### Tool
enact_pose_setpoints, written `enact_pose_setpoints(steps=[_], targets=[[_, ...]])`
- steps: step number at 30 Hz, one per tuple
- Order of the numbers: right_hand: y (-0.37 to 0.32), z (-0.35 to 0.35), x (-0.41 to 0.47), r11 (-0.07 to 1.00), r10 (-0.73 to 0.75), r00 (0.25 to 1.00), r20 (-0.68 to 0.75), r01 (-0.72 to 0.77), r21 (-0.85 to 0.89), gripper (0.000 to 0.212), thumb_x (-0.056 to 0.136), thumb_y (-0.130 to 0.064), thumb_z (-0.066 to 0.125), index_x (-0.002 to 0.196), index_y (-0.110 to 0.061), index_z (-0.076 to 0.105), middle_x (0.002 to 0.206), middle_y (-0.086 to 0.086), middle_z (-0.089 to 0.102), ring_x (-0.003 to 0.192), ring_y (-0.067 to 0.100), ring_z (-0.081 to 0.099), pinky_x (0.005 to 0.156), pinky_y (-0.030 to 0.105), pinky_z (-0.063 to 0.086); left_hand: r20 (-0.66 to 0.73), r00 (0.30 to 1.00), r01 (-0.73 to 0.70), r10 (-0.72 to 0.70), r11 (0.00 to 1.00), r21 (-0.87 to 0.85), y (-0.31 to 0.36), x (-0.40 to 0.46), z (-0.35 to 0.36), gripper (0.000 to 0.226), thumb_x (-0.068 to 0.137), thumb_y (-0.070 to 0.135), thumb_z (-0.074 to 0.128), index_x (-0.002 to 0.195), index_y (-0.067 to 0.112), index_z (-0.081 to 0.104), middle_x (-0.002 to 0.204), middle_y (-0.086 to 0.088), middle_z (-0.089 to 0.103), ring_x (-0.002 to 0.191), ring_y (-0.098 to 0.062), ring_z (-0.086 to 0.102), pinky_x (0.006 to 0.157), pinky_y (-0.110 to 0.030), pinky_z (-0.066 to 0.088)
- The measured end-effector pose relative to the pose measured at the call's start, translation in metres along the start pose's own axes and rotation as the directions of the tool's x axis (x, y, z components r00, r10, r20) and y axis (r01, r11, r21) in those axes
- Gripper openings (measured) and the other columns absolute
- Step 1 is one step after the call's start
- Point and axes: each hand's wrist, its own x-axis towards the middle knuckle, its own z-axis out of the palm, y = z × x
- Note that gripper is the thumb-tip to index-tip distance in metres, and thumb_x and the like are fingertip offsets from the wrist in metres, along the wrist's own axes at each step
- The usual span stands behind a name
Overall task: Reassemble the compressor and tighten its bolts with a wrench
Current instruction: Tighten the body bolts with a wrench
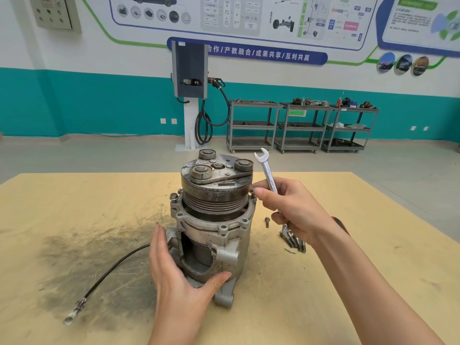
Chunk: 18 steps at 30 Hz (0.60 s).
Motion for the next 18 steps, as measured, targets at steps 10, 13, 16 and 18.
enact_pose_setpoints(steps=[10,13,16,18], targets=[[0.001,0.003,-0.002,0.999,-0.051,0.999,0.017,0.051,0.018,0.006,0.093,-0.01,0.064,0.096,-0.012,0.07,0.058,-0.012,0.049,0.053,0.007,0.031,0.039,0.019,0.025,0.006,0.999,-0.04,0.04,0.999,0.011,0.0,0.0,0.001,0.125,0.041,0.059,0.073,0.143,0.04,0.004,0.159,0.003,0.013,0.146,-0.014,0.014,0.117,-0.035,0.015],[0.003,0.008,-0.002,0.997,-0.072,0.997,-0.022,0.072,0.011,0.006,0.094,-0.008,0.063,0.092,-0.011,0.067,0.053,-0.015,0.051,0.049,0.004,0.033,0.038,0.018,0.027,0.01,0.999,-0.043,0.043,0.999,0.011,0.0,0.0,0.001,0.123,0.04,0.061,0.072,0.142,0.041,0.005,0.159,0.003,0.012,0.146,-0.013,0.013,0.116,-0.034,0.014],[0.005,0.012,-0.002,0.997,-0.08,0.995,-0.055,0.081,0.013,0.008,0.095,-0.008,0.062,0.088,-0.012,0.064,0.054,-0.014,0.051,0.05,0.007,0.033,0.039,0.02,0.027,0.01,0.999,-0.047,0.047,0.999,0.02,0.0,0.0,0.001,0.123,0.041,0.06,0.072,0.142,0.041,0.005,0.159,0.003,0.012,0.146,-0.014,0.013,0.116,-0.035,0.014],[0.006,0.013,-0.002,0.996,-0.088,0.994,-0.061,0.088,0.002,0.009,0.095,-0.007,0.06,0.088,-0.012,0.064,0.053,-0.015,0.05,0.05,0.007,0.033,0.04,0.02,0.026,0.01,0.999,-0.049,0.049,0.998,0.027,0.0,0.0,0.001,0.124,0.042,0.058,0.073,0.143,0.039,0.005,0.159,0.002,0.012,0.146,-0.013,0.013,0.116,-0.035,0.014]])
